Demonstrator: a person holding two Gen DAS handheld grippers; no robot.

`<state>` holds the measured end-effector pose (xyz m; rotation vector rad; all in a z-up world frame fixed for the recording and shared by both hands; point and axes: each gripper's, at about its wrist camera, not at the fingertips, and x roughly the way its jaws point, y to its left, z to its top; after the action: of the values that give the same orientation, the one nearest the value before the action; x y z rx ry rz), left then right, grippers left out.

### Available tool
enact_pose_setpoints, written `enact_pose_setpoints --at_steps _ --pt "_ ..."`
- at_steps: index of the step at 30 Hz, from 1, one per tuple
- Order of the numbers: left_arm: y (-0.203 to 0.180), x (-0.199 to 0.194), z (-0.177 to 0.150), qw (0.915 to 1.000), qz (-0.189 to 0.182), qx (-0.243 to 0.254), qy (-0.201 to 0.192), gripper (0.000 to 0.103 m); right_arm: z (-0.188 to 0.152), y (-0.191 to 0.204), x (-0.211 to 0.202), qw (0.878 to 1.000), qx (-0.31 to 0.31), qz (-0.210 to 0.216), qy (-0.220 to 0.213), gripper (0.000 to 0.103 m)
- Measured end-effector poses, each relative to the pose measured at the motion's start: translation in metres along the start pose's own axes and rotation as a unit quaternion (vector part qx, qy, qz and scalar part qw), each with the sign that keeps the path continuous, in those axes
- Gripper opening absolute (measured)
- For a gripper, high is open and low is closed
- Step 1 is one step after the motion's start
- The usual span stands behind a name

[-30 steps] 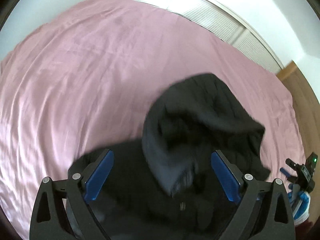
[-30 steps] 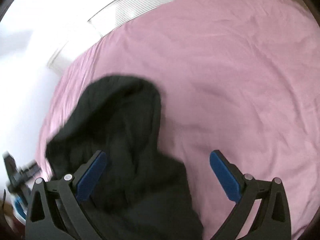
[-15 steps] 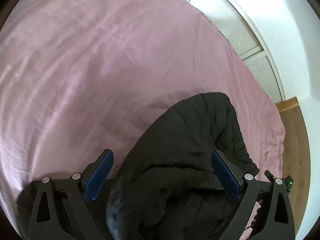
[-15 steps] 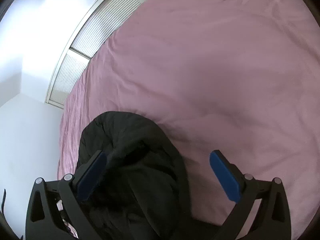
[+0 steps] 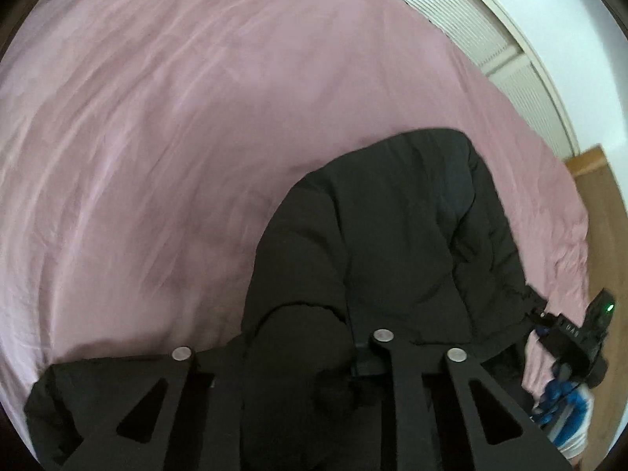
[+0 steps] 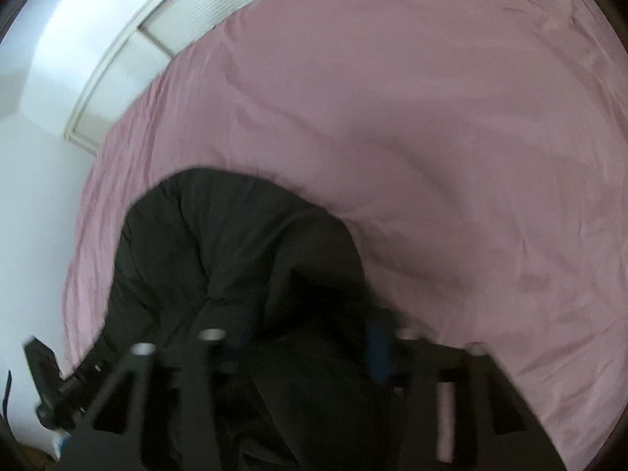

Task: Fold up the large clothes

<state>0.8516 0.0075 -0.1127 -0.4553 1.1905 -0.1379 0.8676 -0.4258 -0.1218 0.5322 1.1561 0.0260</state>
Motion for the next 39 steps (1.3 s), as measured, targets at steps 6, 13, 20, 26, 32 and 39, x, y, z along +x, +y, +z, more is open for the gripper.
enact_pose_setpoints --at_steps 6,13,20,26,32,39 --pt "-0.012 -0.012 -0.016 0.9971 0.047 0.059 -0.012 0.014 -0.017 0.028 -0.01 0.994 -0.099 -0.042 0.006 0.011" --pt "-0.006 -0.049 -0.067 0.9899 0.055 0.129 -0.02 0.013 -0.076 0.04 -0.052 0.981 -0.193 -0.033 -0.006 0.01" --pt "0.012 -0.094 -0.15 0.9807 0.064 0.184 -0.007 0.013 -0.166 0.027 -0.1 0.973 -0.229 0.0 -0.006 0.01" --pt "0.025 -0.12 -0.209 0.9761 0.063 0.207 -0.014 0.013 -0.245 -0.001 -0.124 0.982 -0.186 0.028 0.012 0.01" --pt "0.036 -0.109 -0.237 0.9722 0.082 0.217 -0.029 0.016 -0.274 -0.016 -0.11 0.989 -0.142 0.022 0.022 0.012" --pt "0.036 -0.136 -0.239 0.9824 0.045 0.176 -0.042 0.035 -0.276 -0.014 -0.139 0.99 -0.14 0.002 0.003 0.03"
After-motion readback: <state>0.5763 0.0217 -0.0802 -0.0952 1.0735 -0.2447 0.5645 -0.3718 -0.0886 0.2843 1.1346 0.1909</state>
